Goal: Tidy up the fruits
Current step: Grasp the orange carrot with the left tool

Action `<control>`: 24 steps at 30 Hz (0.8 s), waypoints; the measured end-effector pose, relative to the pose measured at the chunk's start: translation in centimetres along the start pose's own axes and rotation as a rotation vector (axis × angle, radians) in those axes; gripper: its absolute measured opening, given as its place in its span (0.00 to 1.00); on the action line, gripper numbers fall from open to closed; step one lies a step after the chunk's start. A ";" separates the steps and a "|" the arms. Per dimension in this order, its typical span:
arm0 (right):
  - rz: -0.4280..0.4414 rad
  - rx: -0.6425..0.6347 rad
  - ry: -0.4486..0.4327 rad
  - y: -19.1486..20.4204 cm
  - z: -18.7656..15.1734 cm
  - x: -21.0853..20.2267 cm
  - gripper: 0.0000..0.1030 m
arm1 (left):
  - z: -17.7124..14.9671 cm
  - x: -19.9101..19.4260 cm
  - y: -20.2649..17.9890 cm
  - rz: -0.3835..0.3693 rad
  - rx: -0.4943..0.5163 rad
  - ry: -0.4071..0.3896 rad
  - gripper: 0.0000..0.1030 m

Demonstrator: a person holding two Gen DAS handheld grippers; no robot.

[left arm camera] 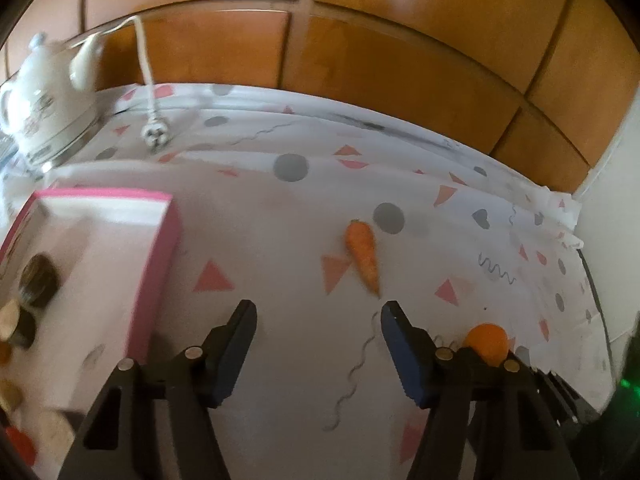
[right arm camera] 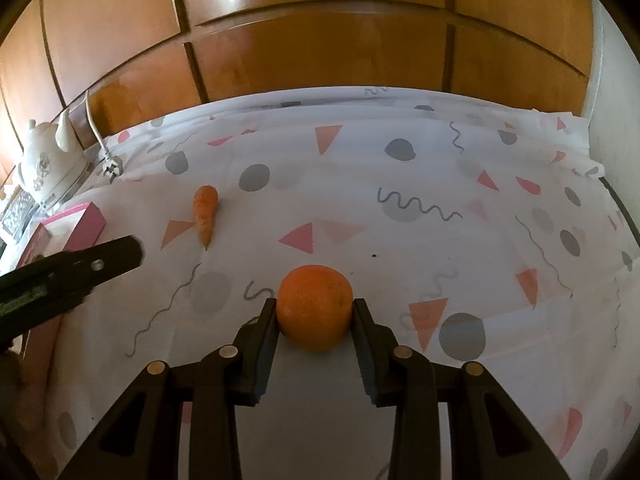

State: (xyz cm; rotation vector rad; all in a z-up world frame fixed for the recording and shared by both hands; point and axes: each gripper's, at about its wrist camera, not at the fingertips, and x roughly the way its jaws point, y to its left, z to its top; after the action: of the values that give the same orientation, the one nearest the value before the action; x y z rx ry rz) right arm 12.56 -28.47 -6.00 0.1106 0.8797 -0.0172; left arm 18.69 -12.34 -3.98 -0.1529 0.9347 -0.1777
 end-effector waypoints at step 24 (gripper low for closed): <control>0.005 0.004 -0.007 -0.1 0.0 0.3 0.35 | 2.8 5.0 -1.6 -0.038 0.029 0.050 0.20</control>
State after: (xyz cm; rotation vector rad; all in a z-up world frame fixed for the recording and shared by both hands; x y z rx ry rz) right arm 12.73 -28.61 -6.26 0.1166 0.8722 -0.0150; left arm 23.75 -14.89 -5.90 -0.1395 0.9787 -0.2309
